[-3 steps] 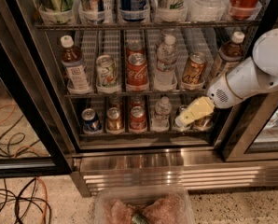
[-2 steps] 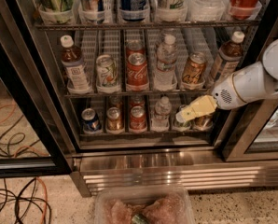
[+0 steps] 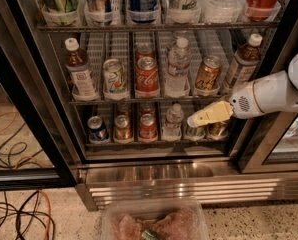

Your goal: Pick orange can from middle shelf of fridge

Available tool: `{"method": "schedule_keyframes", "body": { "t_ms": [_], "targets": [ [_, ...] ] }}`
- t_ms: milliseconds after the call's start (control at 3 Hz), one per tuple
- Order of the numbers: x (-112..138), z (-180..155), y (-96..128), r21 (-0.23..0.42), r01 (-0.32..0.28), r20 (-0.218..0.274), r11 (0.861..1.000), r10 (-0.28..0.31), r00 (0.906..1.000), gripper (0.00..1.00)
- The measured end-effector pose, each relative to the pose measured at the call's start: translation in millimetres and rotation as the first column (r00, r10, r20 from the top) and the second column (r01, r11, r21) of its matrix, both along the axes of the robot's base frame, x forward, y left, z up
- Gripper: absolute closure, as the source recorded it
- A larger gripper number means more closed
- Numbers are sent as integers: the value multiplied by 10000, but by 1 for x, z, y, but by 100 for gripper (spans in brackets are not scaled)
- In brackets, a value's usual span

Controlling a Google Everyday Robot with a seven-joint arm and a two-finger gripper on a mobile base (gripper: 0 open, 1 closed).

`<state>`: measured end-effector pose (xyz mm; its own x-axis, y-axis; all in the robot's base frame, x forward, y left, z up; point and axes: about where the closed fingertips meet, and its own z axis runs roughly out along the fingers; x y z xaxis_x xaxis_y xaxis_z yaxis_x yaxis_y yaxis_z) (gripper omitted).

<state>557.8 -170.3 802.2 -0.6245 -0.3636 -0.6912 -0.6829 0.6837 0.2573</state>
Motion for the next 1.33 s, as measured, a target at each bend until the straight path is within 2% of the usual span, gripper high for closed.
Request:
{"method": "schedule_keyframes", "body": {
  "t_ms": [333,1333],
  "targets": [
    [1,1,1,14,-14,59,10000,14,10000,0],
    [11,13,22,112,-483,633,9988,475,9969,0]
  ]
}}
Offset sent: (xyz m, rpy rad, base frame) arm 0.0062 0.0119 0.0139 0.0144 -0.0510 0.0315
